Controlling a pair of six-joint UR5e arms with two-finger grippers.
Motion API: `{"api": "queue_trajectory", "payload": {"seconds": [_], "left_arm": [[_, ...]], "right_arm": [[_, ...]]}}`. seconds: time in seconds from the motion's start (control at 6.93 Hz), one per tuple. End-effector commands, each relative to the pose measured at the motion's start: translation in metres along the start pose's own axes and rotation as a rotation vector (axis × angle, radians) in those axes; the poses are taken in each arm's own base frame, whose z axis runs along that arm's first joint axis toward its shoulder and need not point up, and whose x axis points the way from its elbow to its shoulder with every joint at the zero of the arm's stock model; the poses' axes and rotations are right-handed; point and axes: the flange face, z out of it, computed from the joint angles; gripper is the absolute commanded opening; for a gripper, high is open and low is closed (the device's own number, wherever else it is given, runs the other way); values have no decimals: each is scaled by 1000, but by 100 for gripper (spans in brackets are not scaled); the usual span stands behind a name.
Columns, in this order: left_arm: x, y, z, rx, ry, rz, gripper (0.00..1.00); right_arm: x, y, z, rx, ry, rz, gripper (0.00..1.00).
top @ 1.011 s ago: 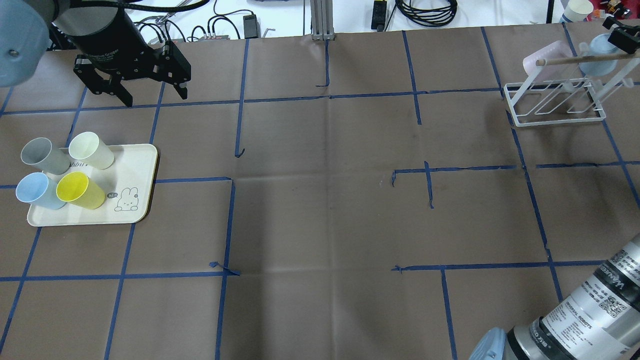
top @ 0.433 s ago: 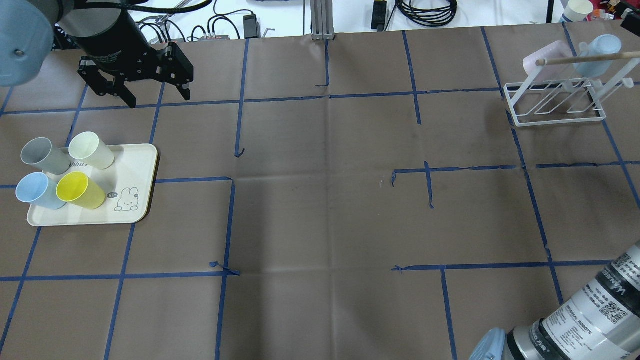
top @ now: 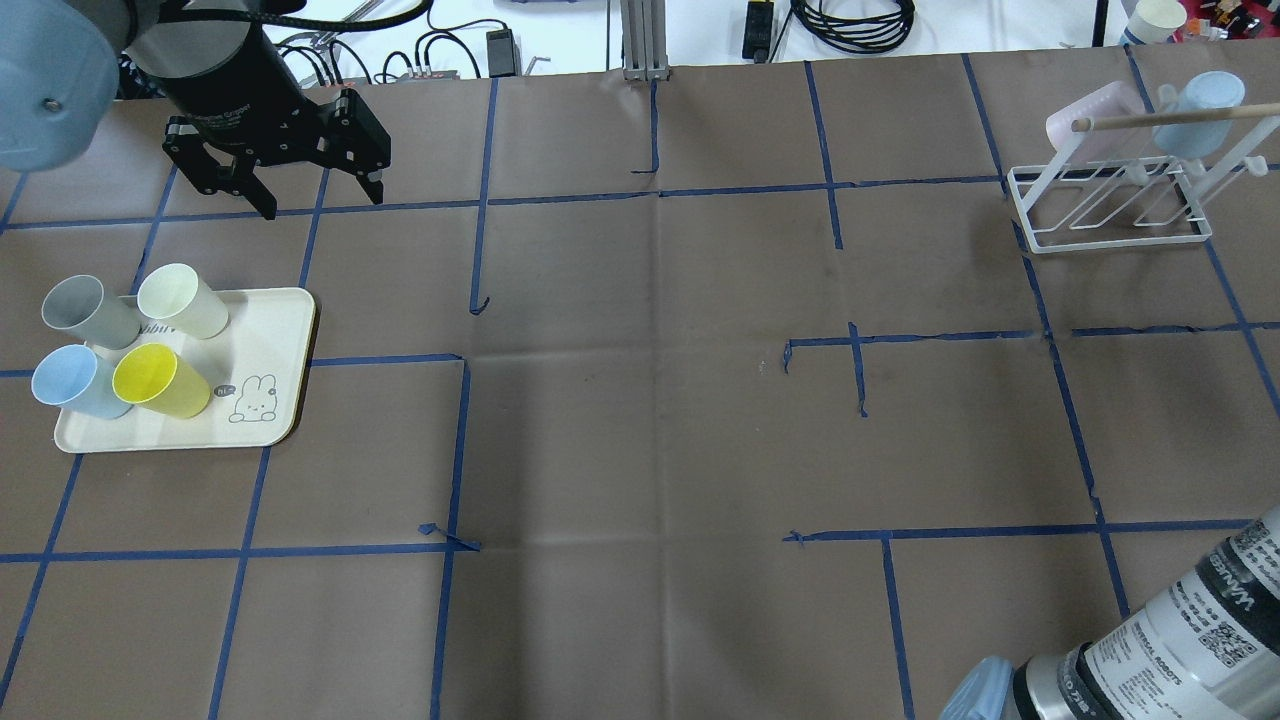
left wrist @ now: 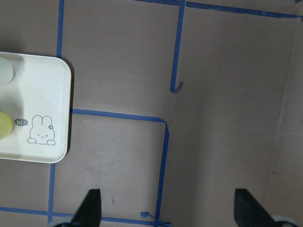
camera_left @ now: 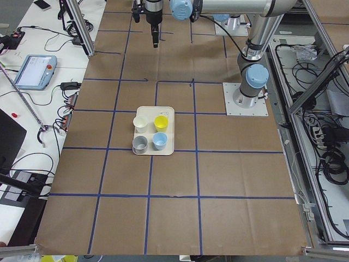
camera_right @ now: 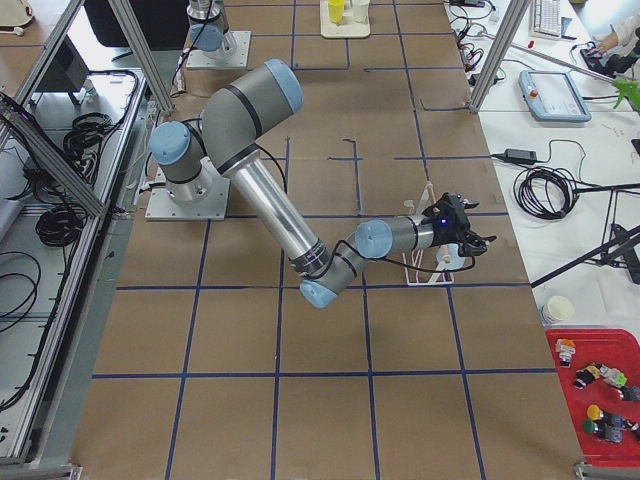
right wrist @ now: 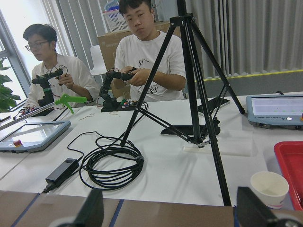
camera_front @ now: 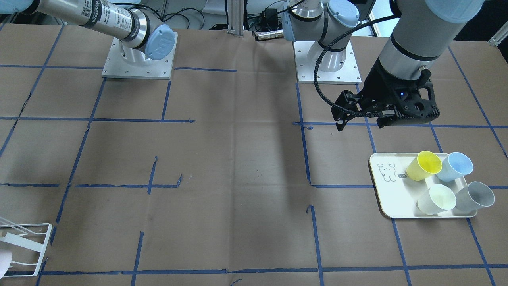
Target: Transfer IKEA cup to right arm and place on rack
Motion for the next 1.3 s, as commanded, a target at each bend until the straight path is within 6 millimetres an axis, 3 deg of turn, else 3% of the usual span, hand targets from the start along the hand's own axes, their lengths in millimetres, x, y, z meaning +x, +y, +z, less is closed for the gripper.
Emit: {"api": "queue_trajectory", "payload": {"seconds": [0.0, 0.29, 0.58, 1.16], "left_arm": [[0, 1, -2, 3, 1, 2, 99], [0, 1, -2, 5, 1, 3, 99], [0, 0, 0, 0, 3, 2, 99], [0, 0, 0, -1, 2, 3, 99]], "right_arm": [[-8, -26, -7, -134, 45, 36, 100], [-45, -48, -4, -355, 74, 59, 99], [-103, -85, -6, -478, 142, 19, 99], [-263, -108, -13, -823, 20, 81, 100]]}}
